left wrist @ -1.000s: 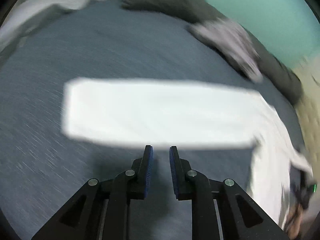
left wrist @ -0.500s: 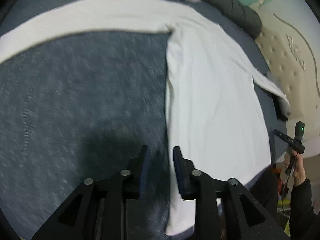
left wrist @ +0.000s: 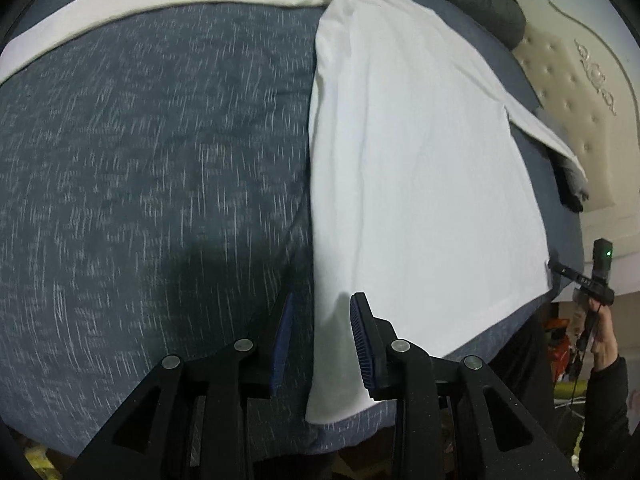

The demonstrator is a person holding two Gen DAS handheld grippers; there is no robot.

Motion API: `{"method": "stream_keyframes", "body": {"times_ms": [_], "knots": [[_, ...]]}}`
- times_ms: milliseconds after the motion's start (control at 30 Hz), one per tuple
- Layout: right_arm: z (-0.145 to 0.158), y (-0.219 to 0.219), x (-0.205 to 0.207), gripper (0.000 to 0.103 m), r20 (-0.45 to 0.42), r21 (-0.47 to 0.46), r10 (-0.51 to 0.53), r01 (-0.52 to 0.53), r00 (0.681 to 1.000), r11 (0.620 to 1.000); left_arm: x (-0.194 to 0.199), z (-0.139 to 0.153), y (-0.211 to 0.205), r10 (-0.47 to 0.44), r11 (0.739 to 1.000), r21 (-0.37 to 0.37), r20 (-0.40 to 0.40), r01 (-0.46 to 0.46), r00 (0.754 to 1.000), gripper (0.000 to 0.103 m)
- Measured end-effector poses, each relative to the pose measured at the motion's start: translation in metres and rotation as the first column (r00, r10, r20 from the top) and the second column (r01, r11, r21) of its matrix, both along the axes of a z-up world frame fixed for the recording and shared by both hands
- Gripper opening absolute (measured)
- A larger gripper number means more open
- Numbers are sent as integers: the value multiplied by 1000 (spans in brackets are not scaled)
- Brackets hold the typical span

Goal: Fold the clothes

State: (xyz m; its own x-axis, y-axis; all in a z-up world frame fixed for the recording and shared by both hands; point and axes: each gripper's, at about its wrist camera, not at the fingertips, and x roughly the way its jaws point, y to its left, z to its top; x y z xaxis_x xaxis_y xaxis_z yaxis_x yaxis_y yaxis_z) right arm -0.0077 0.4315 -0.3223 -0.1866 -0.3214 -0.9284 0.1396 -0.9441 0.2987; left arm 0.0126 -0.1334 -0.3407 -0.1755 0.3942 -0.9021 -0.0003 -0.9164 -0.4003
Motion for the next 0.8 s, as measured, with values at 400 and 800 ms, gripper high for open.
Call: {"method": "stream_keyframes", "body": {"times_ms": [400,800], "knots": [[-1,-13,20,4,-34,-1,41,-41,999,999,22,-15,26,-77,996,-35,9,77,997,6],[62,3,37,2,-178,34,102,-97,979,995,54,55,37,-169,985,-31,-94,167,981,3]]}}
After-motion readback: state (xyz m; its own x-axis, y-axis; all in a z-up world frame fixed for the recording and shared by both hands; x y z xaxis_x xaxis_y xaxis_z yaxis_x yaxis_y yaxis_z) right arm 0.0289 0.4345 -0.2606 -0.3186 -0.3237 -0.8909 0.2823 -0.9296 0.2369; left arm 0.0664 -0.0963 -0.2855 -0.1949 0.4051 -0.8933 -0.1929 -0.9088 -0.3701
